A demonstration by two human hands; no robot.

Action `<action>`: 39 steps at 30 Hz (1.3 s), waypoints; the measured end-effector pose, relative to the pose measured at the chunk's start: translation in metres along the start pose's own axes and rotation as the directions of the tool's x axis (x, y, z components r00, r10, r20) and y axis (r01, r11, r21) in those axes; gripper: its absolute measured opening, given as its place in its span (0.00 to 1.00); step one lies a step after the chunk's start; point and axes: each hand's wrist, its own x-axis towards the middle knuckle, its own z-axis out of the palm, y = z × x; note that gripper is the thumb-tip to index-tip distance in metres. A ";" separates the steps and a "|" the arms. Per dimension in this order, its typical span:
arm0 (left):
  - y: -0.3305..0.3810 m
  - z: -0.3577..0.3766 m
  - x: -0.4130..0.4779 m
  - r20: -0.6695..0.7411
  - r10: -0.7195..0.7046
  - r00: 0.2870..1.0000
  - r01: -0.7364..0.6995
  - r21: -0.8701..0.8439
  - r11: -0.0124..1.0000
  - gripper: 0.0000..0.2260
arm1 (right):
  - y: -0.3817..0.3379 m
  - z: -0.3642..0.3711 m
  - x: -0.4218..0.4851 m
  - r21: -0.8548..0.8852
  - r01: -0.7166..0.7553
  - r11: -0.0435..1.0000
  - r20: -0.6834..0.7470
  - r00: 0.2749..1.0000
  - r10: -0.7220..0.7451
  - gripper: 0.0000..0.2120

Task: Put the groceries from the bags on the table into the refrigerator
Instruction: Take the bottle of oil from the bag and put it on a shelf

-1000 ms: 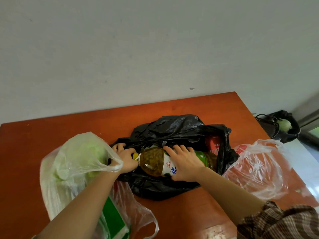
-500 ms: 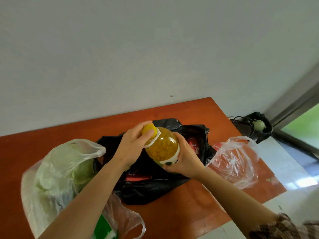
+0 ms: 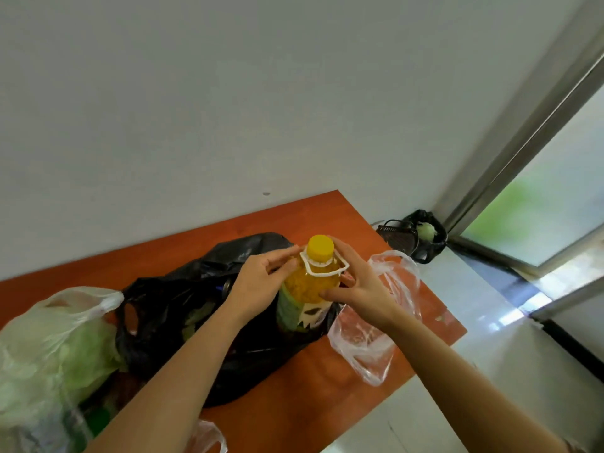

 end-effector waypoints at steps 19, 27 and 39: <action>-0.070 0.047 0.010 -0.051 -0.015 0.999 0.013 -0.038 0.999 0.43 | -0.042 0.000 0.012 -0.431 -0.029 0.902 0.023 0.999 0.044 0.40; -0.052 0.061 -0.006 -0.168 0.083 0.982 -0.061 0.128 0.990 0.42 | -0.041 -0.001 0.007 -0.513 -0.005 0.858 -0.175 0.979 -0.099 0.24; 0.076 0.129 -0.065 -0.093 0.430 0.898 -0.375 0.352 0.858 0.45 | -0.095 -0.105 -0.132 -0.306 0.222 0.926 -0.355 0.876 -0.327 0.19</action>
